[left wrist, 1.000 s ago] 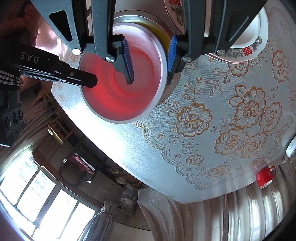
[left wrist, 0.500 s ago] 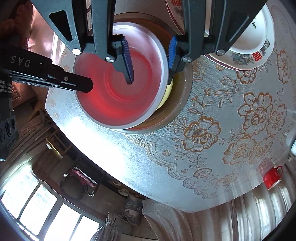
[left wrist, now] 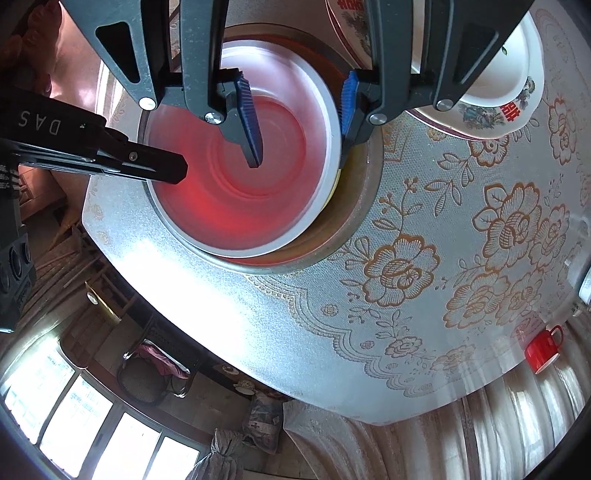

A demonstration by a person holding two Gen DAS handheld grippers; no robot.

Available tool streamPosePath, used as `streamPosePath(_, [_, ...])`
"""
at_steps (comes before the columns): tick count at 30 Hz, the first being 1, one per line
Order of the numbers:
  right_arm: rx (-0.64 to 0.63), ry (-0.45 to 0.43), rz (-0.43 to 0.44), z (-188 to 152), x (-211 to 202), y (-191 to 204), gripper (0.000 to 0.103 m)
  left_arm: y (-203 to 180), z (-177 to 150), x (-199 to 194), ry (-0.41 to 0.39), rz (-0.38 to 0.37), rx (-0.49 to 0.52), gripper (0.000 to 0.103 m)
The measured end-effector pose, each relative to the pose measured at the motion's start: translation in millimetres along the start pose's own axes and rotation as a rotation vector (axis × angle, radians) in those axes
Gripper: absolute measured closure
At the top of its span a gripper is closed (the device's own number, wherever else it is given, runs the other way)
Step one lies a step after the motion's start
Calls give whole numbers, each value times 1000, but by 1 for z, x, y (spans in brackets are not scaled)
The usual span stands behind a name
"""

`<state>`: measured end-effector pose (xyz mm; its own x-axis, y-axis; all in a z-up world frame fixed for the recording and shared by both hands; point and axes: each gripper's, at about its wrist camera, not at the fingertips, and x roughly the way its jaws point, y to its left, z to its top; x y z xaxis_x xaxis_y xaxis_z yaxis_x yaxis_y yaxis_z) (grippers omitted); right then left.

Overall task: Organize plates and bowls
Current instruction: 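Lower the red bowl into the yellow bowl with the left tool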

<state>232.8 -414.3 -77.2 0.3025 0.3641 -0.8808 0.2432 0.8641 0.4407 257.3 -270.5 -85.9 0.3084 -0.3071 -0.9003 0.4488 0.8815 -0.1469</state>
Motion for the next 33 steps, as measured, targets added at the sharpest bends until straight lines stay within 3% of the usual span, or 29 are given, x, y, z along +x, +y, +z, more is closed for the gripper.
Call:
streamPosePath(20, [38,47,3,-5,6,2,85,8,1,2,-3,-1,2,57])
streamPosePath(27, [-20,21,-56,-6,7,7,84,5,-1,0,-11,10,12,57])
streamPosePath(30, [-55,14,-66,-5,7,10,84,7,0,-6,-27,-3,-4,49])
streamPosePath(33, [-73,28,-81,-5,8,12,84,7,2,-14,-56,16,-1,47])
